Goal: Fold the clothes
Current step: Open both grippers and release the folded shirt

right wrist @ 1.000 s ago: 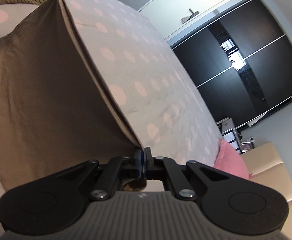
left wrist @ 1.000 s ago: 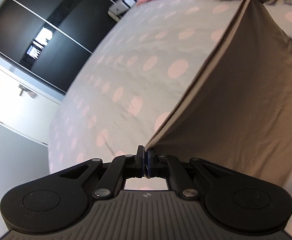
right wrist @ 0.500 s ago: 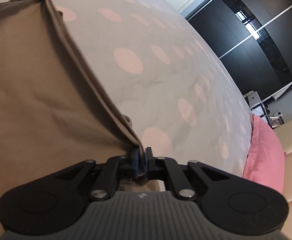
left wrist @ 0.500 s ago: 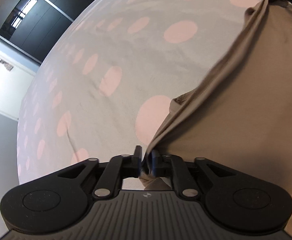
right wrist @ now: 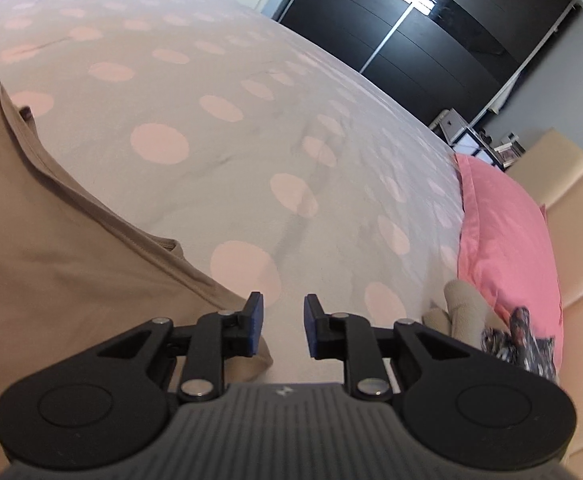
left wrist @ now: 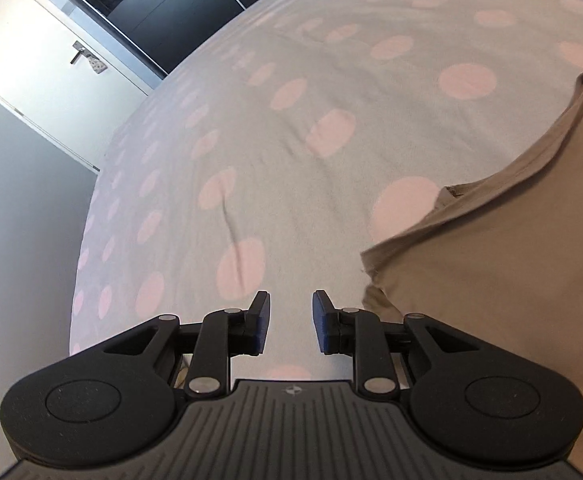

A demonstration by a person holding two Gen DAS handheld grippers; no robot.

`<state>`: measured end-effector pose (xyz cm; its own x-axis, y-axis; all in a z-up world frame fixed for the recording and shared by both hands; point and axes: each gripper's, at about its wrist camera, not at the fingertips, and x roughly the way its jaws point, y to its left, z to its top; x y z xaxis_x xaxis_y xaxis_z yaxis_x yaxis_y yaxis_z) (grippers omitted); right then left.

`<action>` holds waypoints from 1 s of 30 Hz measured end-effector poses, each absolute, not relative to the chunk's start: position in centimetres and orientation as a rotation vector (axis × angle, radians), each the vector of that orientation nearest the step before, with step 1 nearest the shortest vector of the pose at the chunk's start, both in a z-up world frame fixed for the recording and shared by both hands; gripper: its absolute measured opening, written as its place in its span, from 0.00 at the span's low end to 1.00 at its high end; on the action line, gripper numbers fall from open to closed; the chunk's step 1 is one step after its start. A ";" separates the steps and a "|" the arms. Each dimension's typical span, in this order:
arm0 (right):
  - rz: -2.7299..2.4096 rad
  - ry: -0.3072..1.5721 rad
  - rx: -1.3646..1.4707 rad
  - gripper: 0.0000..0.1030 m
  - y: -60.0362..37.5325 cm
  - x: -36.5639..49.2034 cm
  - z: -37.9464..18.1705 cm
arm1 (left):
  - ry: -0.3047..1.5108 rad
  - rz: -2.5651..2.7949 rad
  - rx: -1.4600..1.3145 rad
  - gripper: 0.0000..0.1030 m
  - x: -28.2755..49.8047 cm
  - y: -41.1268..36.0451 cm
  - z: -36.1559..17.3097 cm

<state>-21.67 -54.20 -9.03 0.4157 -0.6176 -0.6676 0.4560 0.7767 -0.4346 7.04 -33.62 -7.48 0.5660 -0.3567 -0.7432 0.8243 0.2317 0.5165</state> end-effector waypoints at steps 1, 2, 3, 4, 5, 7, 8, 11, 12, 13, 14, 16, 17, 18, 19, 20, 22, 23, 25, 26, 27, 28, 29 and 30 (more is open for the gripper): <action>-0.676 0.926 -0.158 0.22 -53.8 -22.3 -9.1 | 0.554 -0.882 1.023 0.21 6.6 -33.1 -7.2; -0.672 0.933 -0.118 0.22 -53.3 -22.9 -9.3 | 0.578 -0.900 1.000 0.22 6.0 -32.7 -7.1; -0.667 0.940 -0.077 0.22 -52.9 -23.6 -9.5 | 0.602 -0.919 0.980 0.22 5.4 -32.0 -7.0; -0.662 0.946 -0.037 0.22 -52.4 -24.2 -9.6 | 0.625 -0.937 0.965 0.22 4.5 -31.4 -7.0; -0.657 0.952 0.003 0.22 -52.0 -24.8 -9.8 | 0.640 -0.950 0.959 0.22 3.7 -30.9 -7.1; -0.646 0.963 0.084 0.23 -51.1 -26.1 -10.1 | 0.666 -0.967 0.952 0.23 2.4 -29.7 -7.6; -0.641 0.969 0.124 0.27 -50.6 -26.7 -10.3 | 0.687 -0.972 0.937 0.23 2.0 -29.0 -7.8; -0.627 0.981 0.251 0.40 -49.2 -28.8 -10.9 | 0.769 -0.981 0.861 0.27 0.6 -26.6 -8.2; -0.631 0.985 0.300 0.41 -48.9 -29.5 -11.4 | 0.807 -0.983 0.825 0.32 0.5 -25.9 -8.4; -0.635 0.989 0.349 0.43 -48.5 -30.2 -11.8 | 0.846 -0.984 0.788 0.38 0.4 -25.1 -8.7; -0.644 0.995 0.400 0.43 -48.3 -30.9 -12.2 | 0.879 -0.983 0.750 0.39 0.4 -24.5 -9.0; -0.673 0.990 0.494 0.45 -48.1 -32.1 -13.0 | 0.933 -0.975 0.672 0.40 0.4 -23.6 -9.6; -0.687 0.986 0.541 0.47 -48.0 -32.7 -13.4 | 0.956 -0.969 0.639 0.40 0.3 -23.3 -10.0; -0.700 0.978 0.578 0.47 -47.9 -33.2 -13.7 | 0.978 -0.963 0.605 0.41 0.1 -22.9 -10.3; -0.711 0.971 0.618 0.47 -47.9 -33.6 -13.9 | 0.999 -0.952 0.572 0.41 0.0 -22.6 -10.7; -0.714 0.963 0.663 0.47 -47.9 -33.9 -14.1 | 1.023 -0.932 0.538 0.41 0.0 -22.4 -11.1; -0.722 0.941 0.738 0.47 -47.9 -34.5 -14.5 | 1.080 -0.895 0.468 0.41 0.0 -22.1 -12.0; -0.728 0.926 0.767 0.47 -47.8 -34.8 -14.7 | 1.097 -0.887 0.444 0.41 -0.1 -22.0 -12.3; -0.734 0.912 0.783 0.47 -47.7 -34.8 -15.0 | 1.083 -0.870 0.436 0.41 -0.4 -21.9 -12.6; -0.732 0.908 0.785 0.47 -47.5 -34.8 -15.1 | 1.078 -0.863 0.437 0.41 -0.6 -22.0 -12.7; -0.730 0.903 0.787 0.47 -47.4 -34.8 -15.2 | 1.075 -0.856 0.435 0.41 -0.7 -22.0 -12.7; -0.732 0.903 0.783 0.43 -47.2 -34.6 -15.3 | 1.073 -0.849 0.430 0.40 -0.8 -22.0 -12.8; -0.733 0.904 0.777 0.35 -47.0 -34.5 -15.5 | 1.072 -0.842 0.425 0.40 -0.9 -22.0 -12.8; -0.738 0.904 0.765 0.32 -46.7 -34.3 -15.5 | 1.070 -0.835 0.421 0.39 -1.0 -22.0 -12.8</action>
